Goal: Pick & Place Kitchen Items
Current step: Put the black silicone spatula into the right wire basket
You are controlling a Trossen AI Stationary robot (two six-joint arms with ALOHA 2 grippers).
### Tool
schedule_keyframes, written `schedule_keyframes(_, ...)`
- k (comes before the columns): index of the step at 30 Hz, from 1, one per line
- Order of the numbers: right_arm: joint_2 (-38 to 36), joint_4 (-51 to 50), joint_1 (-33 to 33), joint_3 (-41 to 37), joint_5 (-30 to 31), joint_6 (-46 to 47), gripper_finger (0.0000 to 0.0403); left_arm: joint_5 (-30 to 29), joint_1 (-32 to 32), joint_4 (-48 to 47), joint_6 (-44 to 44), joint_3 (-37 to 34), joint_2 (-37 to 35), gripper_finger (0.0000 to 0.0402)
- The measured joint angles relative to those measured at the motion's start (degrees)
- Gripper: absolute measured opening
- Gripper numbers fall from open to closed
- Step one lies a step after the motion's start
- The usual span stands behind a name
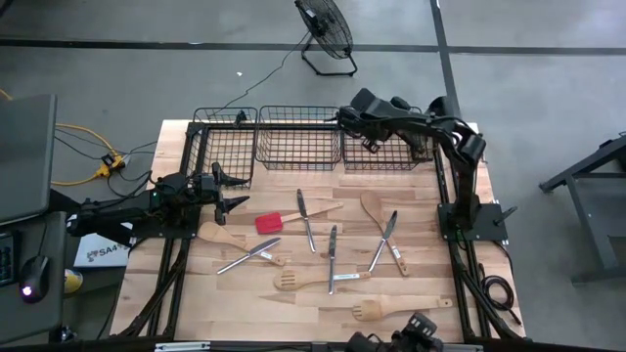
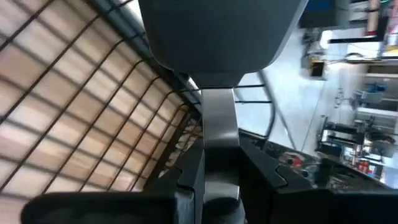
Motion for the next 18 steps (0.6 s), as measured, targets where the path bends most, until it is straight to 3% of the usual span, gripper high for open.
schedule_keyframes(3,0.00,0.82,-1.49,-0.01,-4.13,-3.65,0.0063,0.00,0.00,0.00,-0.01,-0.01,0.00,0.0235)
schedule_keyframes(18,0.00,8.35,-3.52,-0.03,-11.30,-22.81,0.0064,-0.01,-0.01,0.00,-0.01,0.01,0.00,0.0235)
